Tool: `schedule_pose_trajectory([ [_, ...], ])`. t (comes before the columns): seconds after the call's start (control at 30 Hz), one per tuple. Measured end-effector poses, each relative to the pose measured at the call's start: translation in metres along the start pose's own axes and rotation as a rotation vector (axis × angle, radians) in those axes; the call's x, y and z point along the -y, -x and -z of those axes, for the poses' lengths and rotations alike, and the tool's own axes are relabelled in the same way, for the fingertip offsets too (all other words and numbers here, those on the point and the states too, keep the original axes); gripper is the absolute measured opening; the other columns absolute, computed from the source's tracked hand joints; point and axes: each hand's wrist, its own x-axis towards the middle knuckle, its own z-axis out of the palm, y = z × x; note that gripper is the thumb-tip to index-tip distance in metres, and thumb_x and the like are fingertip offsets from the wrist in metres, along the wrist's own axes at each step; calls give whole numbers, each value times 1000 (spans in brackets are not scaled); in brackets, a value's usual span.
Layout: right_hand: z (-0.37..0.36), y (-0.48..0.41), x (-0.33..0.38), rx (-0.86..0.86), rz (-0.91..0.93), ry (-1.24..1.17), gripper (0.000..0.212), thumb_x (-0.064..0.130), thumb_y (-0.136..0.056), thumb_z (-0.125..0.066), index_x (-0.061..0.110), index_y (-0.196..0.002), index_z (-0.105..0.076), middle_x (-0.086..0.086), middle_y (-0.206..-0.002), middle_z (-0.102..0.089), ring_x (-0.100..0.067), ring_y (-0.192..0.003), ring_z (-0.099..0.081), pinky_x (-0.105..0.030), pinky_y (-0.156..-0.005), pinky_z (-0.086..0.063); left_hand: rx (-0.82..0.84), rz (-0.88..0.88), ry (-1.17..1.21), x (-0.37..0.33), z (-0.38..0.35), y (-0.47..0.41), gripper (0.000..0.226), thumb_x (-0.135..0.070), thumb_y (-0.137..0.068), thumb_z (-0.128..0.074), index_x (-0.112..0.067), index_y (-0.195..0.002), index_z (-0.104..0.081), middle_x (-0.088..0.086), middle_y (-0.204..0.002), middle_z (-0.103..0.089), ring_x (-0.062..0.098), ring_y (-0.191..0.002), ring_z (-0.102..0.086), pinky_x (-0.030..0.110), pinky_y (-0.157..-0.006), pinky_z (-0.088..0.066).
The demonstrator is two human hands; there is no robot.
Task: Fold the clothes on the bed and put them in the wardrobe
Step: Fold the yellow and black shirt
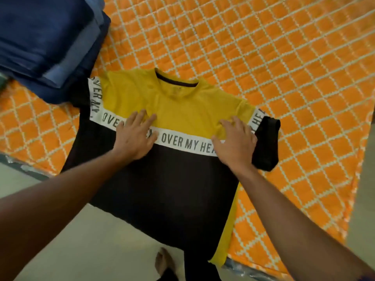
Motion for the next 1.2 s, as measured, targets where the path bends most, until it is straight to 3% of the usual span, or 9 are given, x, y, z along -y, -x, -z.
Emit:
schedule_pose_trajectory([
  [0.1,-28,11,-14,-56,-17,22,61,59,-98,-48,36,-153,-36,-3,-169,-15,-27,-156,-9,-58,-122,-8,67,27,-22,14,-7,-15,71,-69,-96,-30,-45,-158,-5,-2,-169,3,29,-155,1,70,-116,-15],
  [0.23,-24,-30,-6,-113,-36,59,72,65,-93,-49,32,-154,-32,-8,-170,-11,-32,-156,-7,-64,-120,1,32,102,28,14,11,-64,76,-73,-92,-39,-46,-156,-8,-2,-169,-4,33,-154,-7,71,-115,-15],
  [0.4,-11,-88,6,-248,-101,134,64,63,-93,-51,24,-144,-46,-7,-143,-46,-32,-131,-40,-56,-110,-26,-16,44,46,10,51,-124,89,-49,-87,-64,-39,-158,-13,8,-158,-26,42,-131,-42,56,-97,-47],
  [0.5,-10,-101,7,-311,-105,141,34,48,-99,-52,23,-119,-60,-4,-119,-57,-29,-114,-47,-46,-96,-31,-12,4,30,8,62,-152,64,-38,-86,-66,-29,-142,-37,13,-138,-37,42,-107,-56,48,-78,-53],
  [0.63,-16,-102,-9,-467,-20,175,21,40,-99,-53,23,-108,-61,0,-94,-62,-27,-96,-52,-43,-85,-26,-45,-193,-17,6,66,-170,9,-21,-94,-54,-16,-101,-52,18,-115,-48,42,-89,-54,44,-67,-45],
  [0.77,16,-149,-24,-405,-22,178,20,36,-102,-48,22,-108,-62,-6,-79,-61,-32,-80,-56,-42,-82,-24,-184,-218,-2,3,71,-200,23,-14,-97,-44,-7,-115,-58,24,-115,-52,49,-93,-56,52,-71,-46],
  [0.9,41,-203,-36,-402,-28,169,34,52,-101,-44,21,-109,-57,-4,-92,-61,-31,-86,-58,-49,-97,-29,-313,-117,28,-28,80,-247,27,-6,-92,-40,-4,-115,-54,27,-121,-49,51,-102,-54,55,-76,-43],
  [1.03,60,-184,-48,-347,-237,-16,55,72,-89,-52,25,-118,-56,6,-110,-64,-23,-100,-59,-52,-104,-28,-424,-38,155,-65,71,-244,46,-16,-90,-41,-11,-135,-48,18,-140,-45,40,-128,-44,53,-94,-42],
  [1.2,61,-87,-78,-213,-536,-98,69,75,-82,-63,30,-133,-50,-2,-135,-56,-36,-123,-54,-54,-94,-40,-453,-363,263,-134,25,-170,63,-45,-90,-48,-22,-148,-44,14,-158,-36,36,-149,-28,55,-110,-36],
])
